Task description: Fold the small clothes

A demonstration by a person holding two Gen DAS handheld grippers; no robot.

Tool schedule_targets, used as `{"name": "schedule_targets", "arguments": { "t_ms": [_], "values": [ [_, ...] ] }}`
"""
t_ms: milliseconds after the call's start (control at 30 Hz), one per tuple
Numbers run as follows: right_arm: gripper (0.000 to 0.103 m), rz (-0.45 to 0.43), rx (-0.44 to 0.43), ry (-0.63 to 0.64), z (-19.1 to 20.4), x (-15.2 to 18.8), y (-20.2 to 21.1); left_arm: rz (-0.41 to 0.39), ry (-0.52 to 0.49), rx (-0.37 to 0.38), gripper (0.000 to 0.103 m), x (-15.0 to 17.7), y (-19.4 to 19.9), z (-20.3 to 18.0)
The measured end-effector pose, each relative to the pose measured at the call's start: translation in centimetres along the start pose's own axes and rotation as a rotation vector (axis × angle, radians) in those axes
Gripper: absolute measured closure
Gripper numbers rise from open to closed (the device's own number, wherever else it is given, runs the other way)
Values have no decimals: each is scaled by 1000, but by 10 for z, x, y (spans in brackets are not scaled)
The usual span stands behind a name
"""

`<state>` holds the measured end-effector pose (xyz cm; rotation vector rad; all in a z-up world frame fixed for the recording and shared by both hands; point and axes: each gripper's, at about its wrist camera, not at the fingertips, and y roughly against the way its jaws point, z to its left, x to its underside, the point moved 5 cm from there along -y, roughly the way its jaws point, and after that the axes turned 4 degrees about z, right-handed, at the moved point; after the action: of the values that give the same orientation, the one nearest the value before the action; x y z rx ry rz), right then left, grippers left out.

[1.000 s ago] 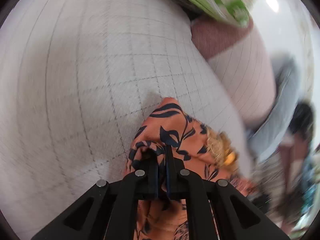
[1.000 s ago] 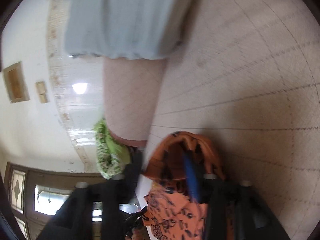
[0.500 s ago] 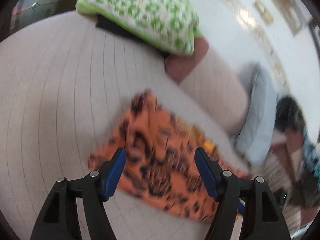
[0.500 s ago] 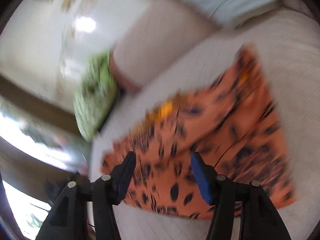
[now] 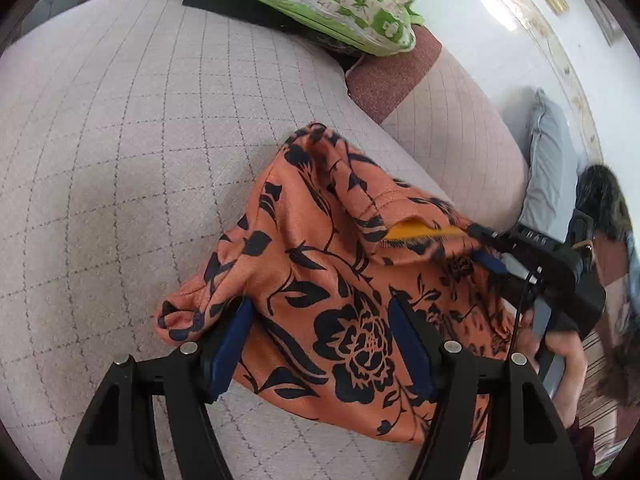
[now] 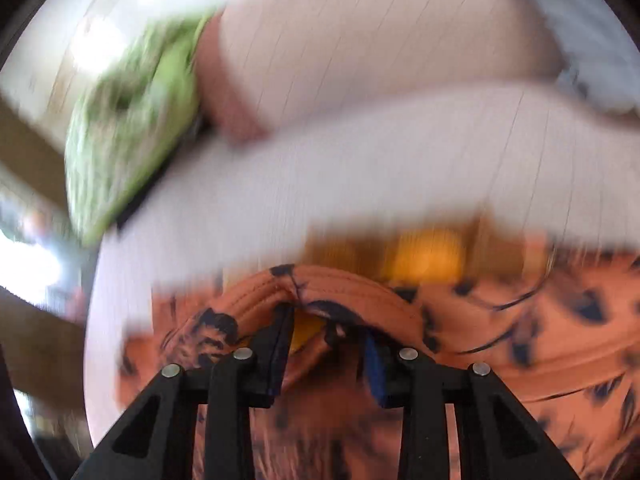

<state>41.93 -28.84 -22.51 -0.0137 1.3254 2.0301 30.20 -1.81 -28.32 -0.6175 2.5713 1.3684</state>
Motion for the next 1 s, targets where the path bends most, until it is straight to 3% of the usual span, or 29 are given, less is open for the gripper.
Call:
{"name": "schedule_targets", "arguments": {
  "t_ms": [67, 167, 233, 367, 433, 500, 600, 700, 767, 867, 1000],
  "values": [
    [66, -27, -57, -34, 7, -8, 16, 4, 33, 34, 33, -2, 3, 2],
    [66, -3, -103, 86, 40, 11, 30, 11, 57, 60, 33, -1, 8, 6],
    [66, 107, -159, 154, 61, 40, 23, 12, 64, 66, 33, 1, 10, 9],
    [66, 313, -175, 254, 85, 98, -13, 20, 86, 82, 33, -3, 9, 15],
    [66, 339, -137, 293, 92, 107, -33, 23, 95, 85, 33, -3, 10, 17],
    [66, 329, -121, 288, 101, 97, -55, 23, 91, 76, 33, -2, 10, 17],
    [66, 235, -114, 215, 103, 59, -78, 28, 64, 52, 33, -2, 7, 13],
    [66, 54, -145, 83, 92, 10, -68, 35, 63, 48, 33, -2, 6, 12],
    [66, 8, -165, -21, 72, -9, -56, 43, 65, 48, 33, -4, 5, 11],
    [66, 38, -167, -25, 50, -6, -32, 41, 74, 48, 33, -10, 1, 6],
    [66, 3, 11, 94, 0, 28, 25, -13, -23, 2, 33, -11, 10, -9]
  ]
}}
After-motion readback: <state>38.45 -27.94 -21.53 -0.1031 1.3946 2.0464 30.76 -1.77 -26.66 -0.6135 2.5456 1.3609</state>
